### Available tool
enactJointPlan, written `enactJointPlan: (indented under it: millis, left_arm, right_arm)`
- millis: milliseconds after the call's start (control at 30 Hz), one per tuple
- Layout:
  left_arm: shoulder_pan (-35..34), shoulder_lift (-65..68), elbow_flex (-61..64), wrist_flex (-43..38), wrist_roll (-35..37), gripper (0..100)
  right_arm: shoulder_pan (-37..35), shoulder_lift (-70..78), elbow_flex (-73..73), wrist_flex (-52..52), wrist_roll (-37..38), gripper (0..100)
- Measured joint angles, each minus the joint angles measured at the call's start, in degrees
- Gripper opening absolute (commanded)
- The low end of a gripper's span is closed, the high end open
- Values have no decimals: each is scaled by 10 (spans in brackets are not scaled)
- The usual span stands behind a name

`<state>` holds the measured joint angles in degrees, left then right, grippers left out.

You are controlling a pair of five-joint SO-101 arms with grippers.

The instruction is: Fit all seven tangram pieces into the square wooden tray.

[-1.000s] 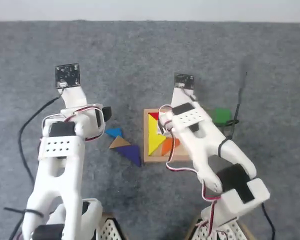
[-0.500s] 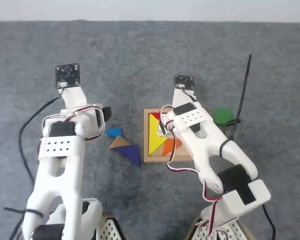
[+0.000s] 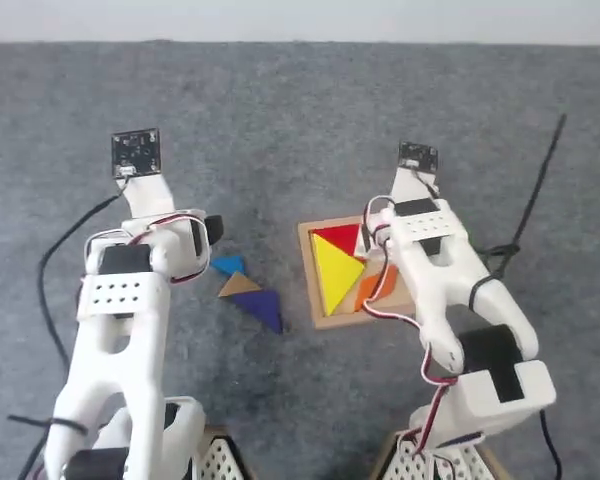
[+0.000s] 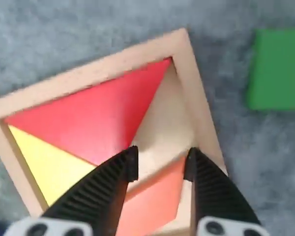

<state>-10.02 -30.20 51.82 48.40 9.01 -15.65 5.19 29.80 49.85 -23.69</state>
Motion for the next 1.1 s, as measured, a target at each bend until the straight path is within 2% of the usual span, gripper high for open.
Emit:
enactJointPlan:
  millis: [267,367,600,700,800,900,1100]
  left_arm:
    - [0,0,0,0,0,250]
    - [0,0,0,0,0,250]
    - [0,0,0,0,0,250]
    - [0,0,0,0,0,250]
    - [0,0,0,0,0,250]
    - [0,0,0,0,0,250]
    - [0,0,0,0,0,250]
  right_arm:
    - [31,-4,0,4,135,180]
    - [34,-45,5,26,149,180]
    - [25,-190,80,73,67,180]
    - [-12,-198,91,86,38,180]
    - [-19,-190,91,91,17,180]
    - [-23,-154,91,91,-45,180]
    - [-21,-81,67,89,-222,180]
